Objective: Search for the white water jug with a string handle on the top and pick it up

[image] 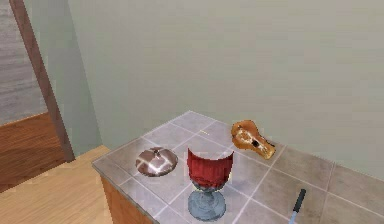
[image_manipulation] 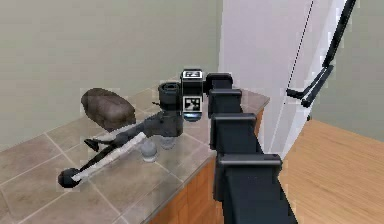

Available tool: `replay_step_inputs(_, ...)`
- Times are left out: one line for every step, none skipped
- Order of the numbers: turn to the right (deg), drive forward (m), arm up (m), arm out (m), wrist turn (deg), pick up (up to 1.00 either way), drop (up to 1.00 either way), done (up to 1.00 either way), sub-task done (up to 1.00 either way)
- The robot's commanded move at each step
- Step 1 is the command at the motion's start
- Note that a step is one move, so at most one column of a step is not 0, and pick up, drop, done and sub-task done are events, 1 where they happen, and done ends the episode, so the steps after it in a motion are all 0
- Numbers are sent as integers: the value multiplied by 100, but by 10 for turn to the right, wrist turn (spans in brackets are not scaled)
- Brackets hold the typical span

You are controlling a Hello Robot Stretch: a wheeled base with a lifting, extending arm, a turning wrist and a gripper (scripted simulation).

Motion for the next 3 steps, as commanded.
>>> replay_step_inputs(0,0,0,0,450,0,0,0,0)
replay_step_inputs(0,0,0,0,120,0,0,0,0)
replay_step_inputs(0,0,-14,0,0,0,0,0,0)
